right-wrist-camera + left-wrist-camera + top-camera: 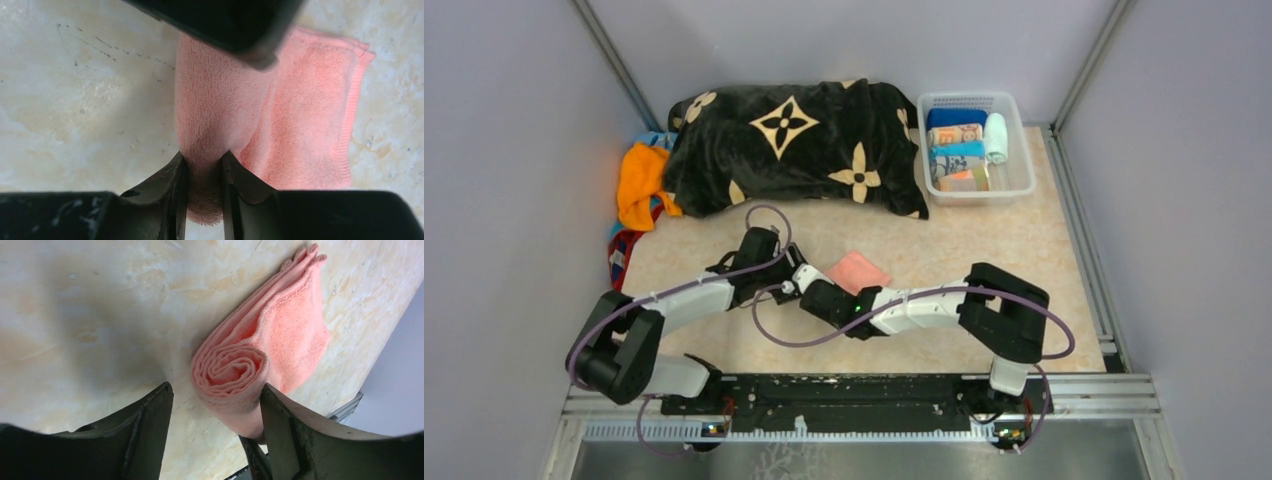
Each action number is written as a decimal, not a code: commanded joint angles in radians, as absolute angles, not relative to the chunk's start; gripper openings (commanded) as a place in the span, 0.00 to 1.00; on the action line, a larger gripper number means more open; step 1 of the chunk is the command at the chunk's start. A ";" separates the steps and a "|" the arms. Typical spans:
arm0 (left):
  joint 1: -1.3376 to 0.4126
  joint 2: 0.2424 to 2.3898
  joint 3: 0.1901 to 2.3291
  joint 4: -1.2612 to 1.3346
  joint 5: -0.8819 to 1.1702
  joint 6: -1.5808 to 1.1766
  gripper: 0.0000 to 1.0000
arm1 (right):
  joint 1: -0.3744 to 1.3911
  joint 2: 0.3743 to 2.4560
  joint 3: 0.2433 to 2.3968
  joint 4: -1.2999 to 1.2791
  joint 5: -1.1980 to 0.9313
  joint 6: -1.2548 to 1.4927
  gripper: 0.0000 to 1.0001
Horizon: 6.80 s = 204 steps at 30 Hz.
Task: Roll the towels
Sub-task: Roll the towel at the center of the board, then pick up the towel at the center of the board.
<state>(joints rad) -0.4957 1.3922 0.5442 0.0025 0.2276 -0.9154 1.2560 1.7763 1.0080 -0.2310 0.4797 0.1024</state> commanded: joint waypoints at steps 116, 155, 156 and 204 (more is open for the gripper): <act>-0.563 1.570 0.531 0.203 0.342 -0.988 0.51 | 0.641 1.669 0.651 0.240 -0.655 0.497 0.43; -0.603 1.481 0.608 -0.027 0.205 -0.969 0.69 | 1.147 1.708 0.928 -0.265 0.272 0.140 0.31; -0.603 1.462 0.601 -0.025 0.203 -0.970 0.71 | 1.125 1.687 0.909 -0.245 0.218 0.148 0.31; -0.616 1.625 0.543 0.145 0.262 -1.028 0.47 | 1.071 1.811 0.993 -0.270 0.260 0.201 0.60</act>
<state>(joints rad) -0.5980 1.5776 0.5880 0.2012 0.2958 -1.0447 1.0649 1.7458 0.9970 -0.2512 0.2428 0.1799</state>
